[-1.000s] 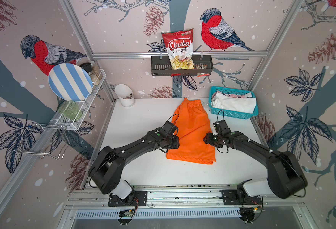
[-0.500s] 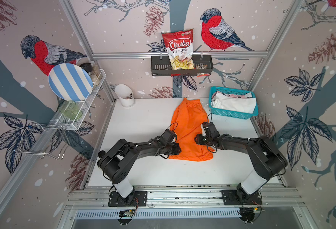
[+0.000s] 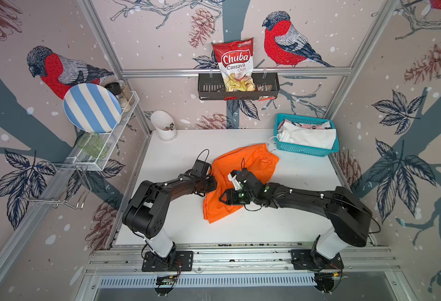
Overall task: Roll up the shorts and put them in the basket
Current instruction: Adjust the shorts at the center of the board.
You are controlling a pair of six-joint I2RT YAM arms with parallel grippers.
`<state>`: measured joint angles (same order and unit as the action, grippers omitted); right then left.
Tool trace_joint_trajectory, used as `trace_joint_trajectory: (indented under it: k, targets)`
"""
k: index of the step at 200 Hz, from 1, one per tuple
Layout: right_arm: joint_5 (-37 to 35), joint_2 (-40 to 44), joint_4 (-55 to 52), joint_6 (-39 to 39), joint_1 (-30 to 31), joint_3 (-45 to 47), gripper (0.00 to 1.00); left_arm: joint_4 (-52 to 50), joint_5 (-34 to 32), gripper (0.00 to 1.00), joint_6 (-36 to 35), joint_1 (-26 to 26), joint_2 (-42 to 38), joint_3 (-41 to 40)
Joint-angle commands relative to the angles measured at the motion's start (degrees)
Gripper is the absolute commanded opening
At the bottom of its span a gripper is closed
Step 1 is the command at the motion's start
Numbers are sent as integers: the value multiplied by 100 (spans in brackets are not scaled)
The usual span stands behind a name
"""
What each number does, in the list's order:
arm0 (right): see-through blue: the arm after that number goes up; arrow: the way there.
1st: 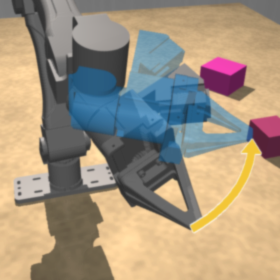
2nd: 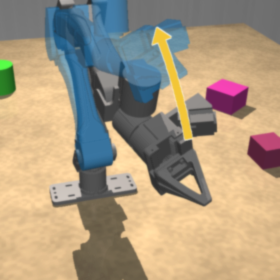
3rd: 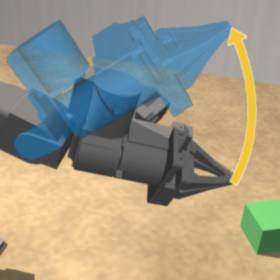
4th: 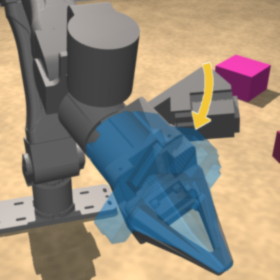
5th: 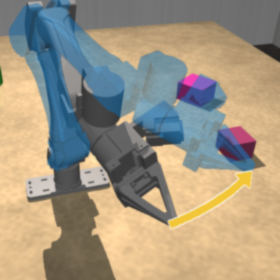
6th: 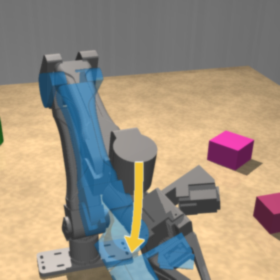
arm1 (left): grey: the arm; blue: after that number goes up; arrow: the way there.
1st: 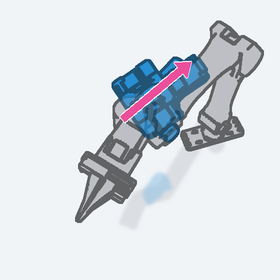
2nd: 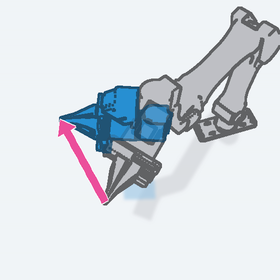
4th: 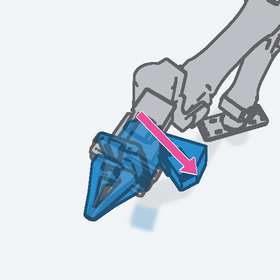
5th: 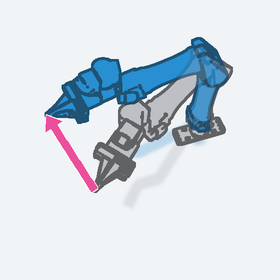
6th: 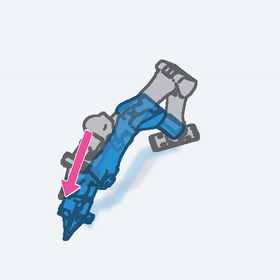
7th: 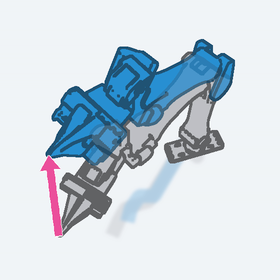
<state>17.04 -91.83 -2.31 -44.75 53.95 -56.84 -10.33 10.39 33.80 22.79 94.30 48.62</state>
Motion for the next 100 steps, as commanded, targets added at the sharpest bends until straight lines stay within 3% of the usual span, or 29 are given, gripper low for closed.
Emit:
trace_joint_trajectory:
  k: [1, 25, 49, 100]
  targets:
    - [-112, 281, -985, 539, -804, -40, 54, -1070, -374, 34, -172, 8, -410, 290]
    - [-93, 469, -1247, 1152, -2031, 144, 55, -1411, -470, 35, 2, 371, -886, 504]
    - [-29, 33, -1422, 1731, -3060, -17, 54, -1445, -503, 35, 386, 1039, -1169, 455]
    - [-147, -1501, -1530, 2411, -3888, -1315, 52, -978, -645, 35, 1376, 2340, -1017, -117]
